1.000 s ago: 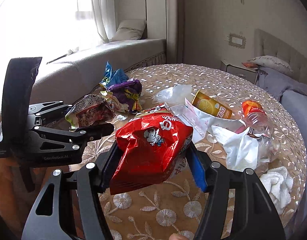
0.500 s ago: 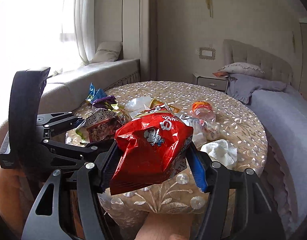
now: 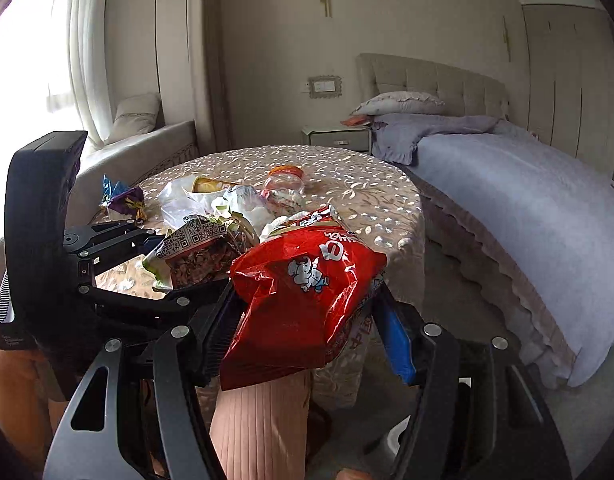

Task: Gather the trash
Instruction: 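Carry both wrappers to the white bin and open both tools over it, then move both tools back over the table toward the tissues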

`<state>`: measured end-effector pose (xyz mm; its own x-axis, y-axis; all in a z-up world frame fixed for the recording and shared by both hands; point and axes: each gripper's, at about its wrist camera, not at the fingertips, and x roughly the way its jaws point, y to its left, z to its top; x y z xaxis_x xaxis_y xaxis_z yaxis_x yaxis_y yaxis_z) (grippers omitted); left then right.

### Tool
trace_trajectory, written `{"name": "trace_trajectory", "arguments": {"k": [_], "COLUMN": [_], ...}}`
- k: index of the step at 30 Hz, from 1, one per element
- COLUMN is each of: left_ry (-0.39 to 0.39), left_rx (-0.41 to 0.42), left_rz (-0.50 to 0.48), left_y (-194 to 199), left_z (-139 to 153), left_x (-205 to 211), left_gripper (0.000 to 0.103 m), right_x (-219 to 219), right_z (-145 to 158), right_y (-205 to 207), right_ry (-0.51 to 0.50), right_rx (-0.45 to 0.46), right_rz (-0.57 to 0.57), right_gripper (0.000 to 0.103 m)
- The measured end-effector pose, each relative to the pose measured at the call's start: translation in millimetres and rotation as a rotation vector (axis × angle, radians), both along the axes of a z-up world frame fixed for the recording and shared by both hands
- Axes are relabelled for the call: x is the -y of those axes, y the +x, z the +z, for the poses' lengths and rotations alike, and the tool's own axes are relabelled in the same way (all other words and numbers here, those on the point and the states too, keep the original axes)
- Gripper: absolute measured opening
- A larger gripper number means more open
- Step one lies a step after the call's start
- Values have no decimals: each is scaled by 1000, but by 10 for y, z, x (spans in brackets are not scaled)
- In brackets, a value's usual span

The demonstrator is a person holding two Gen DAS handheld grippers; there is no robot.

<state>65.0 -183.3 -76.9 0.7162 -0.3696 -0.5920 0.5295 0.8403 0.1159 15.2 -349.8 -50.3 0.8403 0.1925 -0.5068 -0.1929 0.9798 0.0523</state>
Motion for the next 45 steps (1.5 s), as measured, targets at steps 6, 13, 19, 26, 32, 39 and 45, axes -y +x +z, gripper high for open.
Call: {"name": "trace_trajectory", "arguments": {"k": [6, 13, 19, 26, 32, 39, 45], "left_ry": [38, 63, 104, 80, 35, 71, 45], "left_rx": [-28, -127, -239, -429, -559, -522, -389], "left_rz": [-101, -221, -321, -393, -442, -427, -365], "left_y": [40, 165, 370, 712, 805, 710, 617], "left_z": [-145, -494, -956, -1503, -1853, -1927, -1495], "left_x": [518, 1100, 1638, 2149, 2479, 2555, 2354], "left_gripper": [60, 60, 60, 60, 92, 98, 98], "right_x": [370, 911, 1410, 1842, 2062, 2053, 2057], "right_z": [-109, -437, -935, -1585, -2049, -2259, -1933], "right_y": [-107, -213, -260, -286, -279, -283, -289], "right_ry": [-5, 6, 13, 12, 63, 45, 74], "right_rx": [-13, -84, -199, -329, -433, -495, -387], "right_rz": [-95, -226, -352, -441, -451, -462, -479], "right_gripper": [65, 65, 65, 65, 82, 99, 99]}}
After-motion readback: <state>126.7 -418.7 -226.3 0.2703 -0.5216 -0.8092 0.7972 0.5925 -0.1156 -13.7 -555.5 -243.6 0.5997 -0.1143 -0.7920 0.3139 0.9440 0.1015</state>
